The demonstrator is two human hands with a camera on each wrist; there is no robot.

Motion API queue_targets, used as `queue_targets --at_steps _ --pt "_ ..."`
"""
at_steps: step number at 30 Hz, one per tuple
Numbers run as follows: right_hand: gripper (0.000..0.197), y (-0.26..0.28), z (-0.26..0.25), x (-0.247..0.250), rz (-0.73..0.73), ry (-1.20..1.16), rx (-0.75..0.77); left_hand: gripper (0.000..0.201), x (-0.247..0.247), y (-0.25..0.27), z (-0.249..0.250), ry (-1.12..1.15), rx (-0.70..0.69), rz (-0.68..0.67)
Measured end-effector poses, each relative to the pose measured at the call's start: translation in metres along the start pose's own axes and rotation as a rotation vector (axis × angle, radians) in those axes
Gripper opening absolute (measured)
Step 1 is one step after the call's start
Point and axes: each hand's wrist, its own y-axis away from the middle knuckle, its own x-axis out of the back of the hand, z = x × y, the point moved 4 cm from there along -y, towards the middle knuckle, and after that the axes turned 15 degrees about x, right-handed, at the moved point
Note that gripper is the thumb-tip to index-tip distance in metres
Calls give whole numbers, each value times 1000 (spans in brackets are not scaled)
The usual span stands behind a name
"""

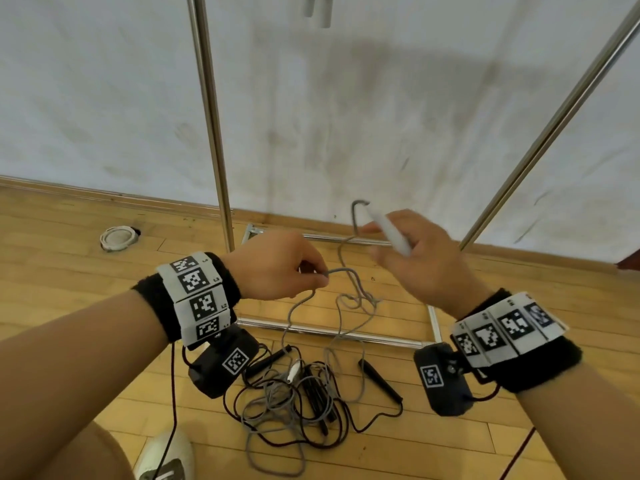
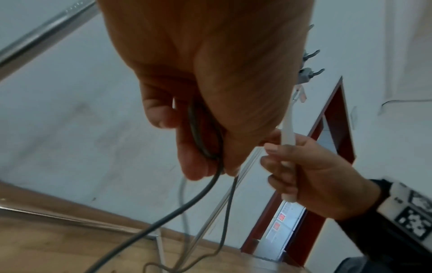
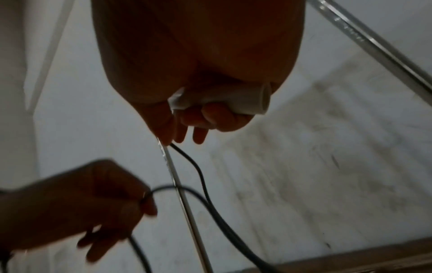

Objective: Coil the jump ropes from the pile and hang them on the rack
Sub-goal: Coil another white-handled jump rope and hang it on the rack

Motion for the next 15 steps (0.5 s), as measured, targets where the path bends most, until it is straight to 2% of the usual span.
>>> queue_targets --at_steps 3,4,7,9,13,15 --pt "15 5 -5 -24 -181 41 -19 17 4 4 11 88 -24 21" --pt "12 7 -5 -29 -209 24 -28 18 6 4 12 90 -27 54" --pt "21 7 -4 -33 -242 32 -37 15 9 4 6 90 -17 102" --pt "21 4 -4 -28 -199 40 -34 9 9 3 -3 116 6 97" --pt "21 -6 -2 -7 -37 20 -10 29 7 0 -23 152 66 38" --pt "18 -10 0 5 48 12 -11 22 6 -2 -31 162 93 1"
